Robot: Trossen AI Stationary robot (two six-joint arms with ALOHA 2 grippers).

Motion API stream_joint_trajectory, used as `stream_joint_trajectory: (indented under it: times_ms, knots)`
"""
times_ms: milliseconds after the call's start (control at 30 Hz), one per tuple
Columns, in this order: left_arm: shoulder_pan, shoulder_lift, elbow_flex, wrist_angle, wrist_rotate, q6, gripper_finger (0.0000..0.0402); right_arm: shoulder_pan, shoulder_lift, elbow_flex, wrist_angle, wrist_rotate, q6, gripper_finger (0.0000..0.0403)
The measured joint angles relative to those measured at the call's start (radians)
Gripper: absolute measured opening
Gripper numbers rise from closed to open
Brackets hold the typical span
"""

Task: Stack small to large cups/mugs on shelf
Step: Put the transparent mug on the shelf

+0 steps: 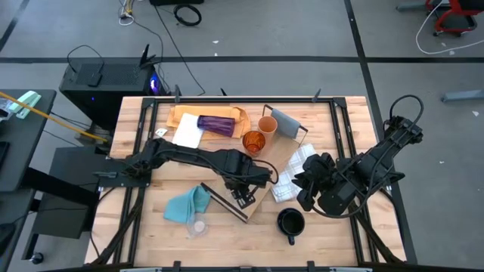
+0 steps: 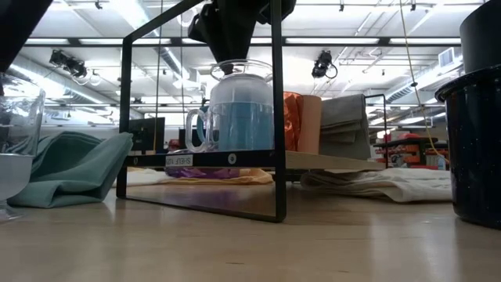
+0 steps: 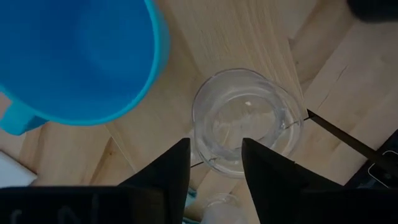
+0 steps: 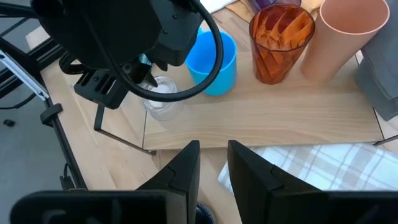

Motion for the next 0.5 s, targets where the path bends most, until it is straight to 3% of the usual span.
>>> stream_joint_trajectory:
  times_ms: [500]
  knots:
    - [-0.003, 0.000, 0.000, 0.000, 0.002, 0.000, 0.0180, 0.000, 0.000, 0.000, 0.002, 0.000, -0.001, 0.0089]
